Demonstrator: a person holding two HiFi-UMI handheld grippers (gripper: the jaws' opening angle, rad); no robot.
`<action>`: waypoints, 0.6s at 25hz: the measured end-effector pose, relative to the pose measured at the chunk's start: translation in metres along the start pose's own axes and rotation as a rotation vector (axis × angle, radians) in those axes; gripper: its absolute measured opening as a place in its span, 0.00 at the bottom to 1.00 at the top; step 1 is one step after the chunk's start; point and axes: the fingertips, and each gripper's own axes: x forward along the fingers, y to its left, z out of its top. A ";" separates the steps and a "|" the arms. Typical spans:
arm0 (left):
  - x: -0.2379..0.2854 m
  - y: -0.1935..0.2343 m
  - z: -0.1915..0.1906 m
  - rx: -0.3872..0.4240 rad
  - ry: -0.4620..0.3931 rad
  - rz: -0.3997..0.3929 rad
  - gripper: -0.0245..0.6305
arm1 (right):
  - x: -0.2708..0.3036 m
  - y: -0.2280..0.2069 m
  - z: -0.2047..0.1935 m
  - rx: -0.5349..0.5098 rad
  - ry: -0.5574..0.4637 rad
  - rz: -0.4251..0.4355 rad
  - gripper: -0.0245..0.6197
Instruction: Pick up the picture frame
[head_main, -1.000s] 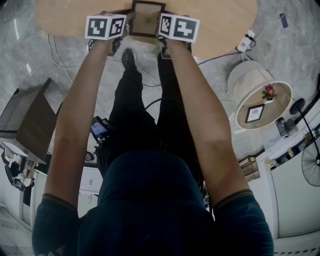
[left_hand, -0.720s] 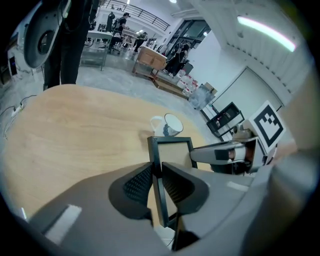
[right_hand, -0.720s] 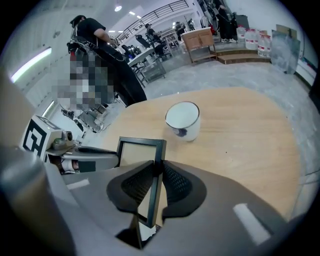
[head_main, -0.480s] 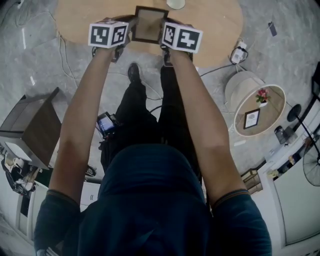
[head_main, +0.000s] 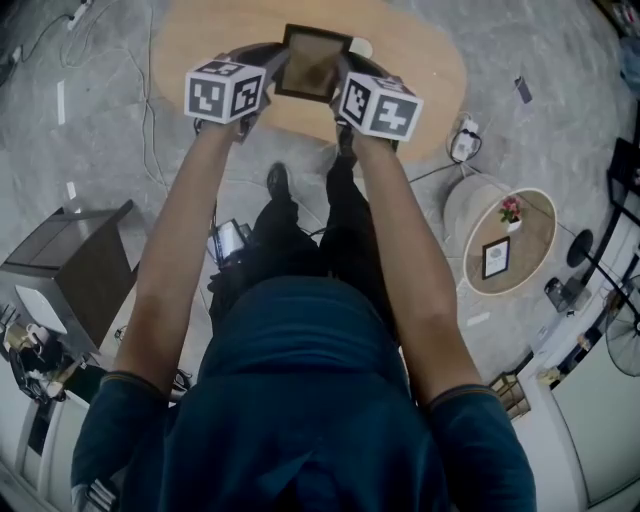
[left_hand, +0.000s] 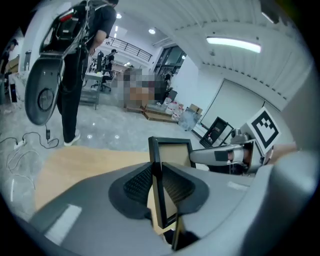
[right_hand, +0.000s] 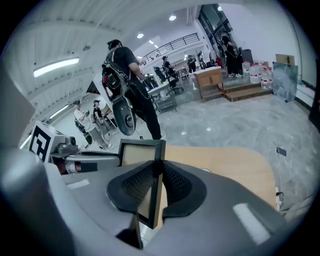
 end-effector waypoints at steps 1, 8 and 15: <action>-0.012 -0.002 0.013 0.012 -0.025 0.000 0.12 | -0.009 0.010 0.012 -0.012 -0.025 0.006 0.14; -0.090 -0.038 0.091 0.083 -0.218 -0.002 0.12 | -0.086 0.068 0.088 -0.124 -0.218 0.071 0.14; -0.172 -0.086 0.167 0.199 -0.428 -0.026 0.12 | -0.174 0.124 0.154 -0.246 -0.410 0.123 0.14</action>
